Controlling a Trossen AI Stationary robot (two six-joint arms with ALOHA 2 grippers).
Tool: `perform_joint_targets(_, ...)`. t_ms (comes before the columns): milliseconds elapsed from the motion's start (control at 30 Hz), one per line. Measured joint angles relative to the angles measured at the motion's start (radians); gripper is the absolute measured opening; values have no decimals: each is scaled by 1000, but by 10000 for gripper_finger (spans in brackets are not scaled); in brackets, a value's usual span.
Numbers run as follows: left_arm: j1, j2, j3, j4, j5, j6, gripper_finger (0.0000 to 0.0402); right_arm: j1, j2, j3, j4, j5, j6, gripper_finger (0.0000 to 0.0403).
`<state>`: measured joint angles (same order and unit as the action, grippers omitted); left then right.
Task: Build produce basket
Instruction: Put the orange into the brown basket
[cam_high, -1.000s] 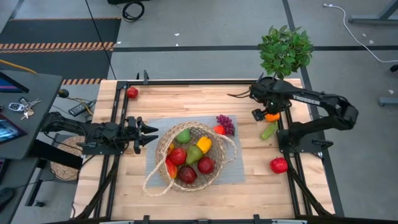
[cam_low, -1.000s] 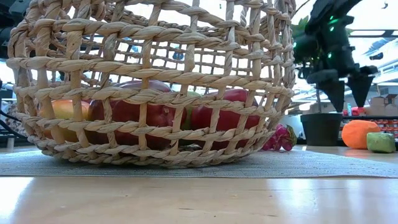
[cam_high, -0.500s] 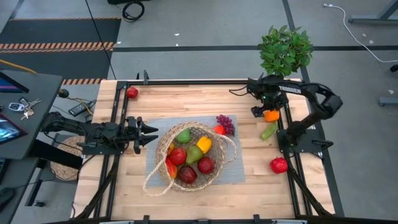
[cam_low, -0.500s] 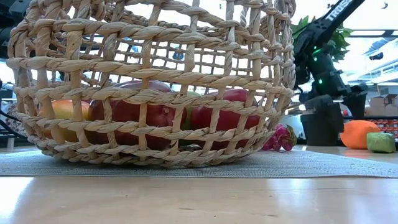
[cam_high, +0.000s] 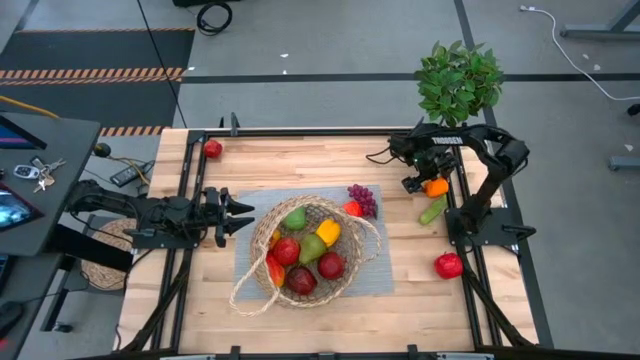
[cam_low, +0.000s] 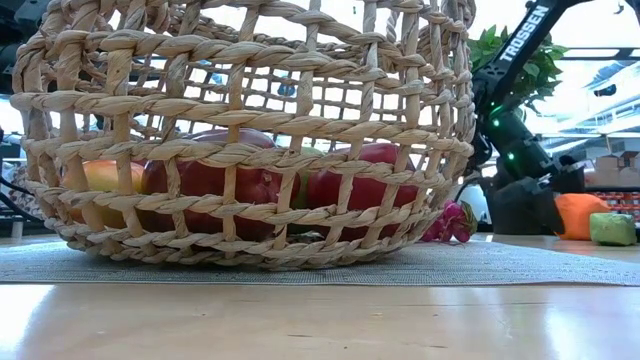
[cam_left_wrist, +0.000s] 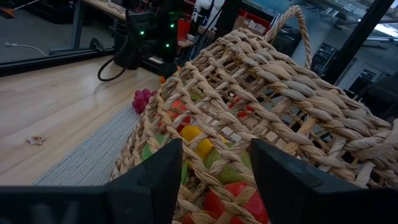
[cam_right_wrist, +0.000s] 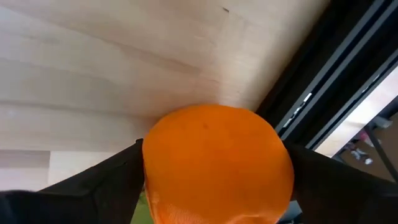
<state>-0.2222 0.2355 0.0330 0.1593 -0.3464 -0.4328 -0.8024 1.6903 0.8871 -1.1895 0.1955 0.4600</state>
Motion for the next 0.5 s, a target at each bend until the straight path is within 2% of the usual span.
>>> perform_joint_targets(267,0,0,0,0,0,0,197,27,-10,-1,9,6,-13,308)
perform_joint_targets(500,0,0,0,0,0,0,194,132,-122,26,15,-10,5,305)
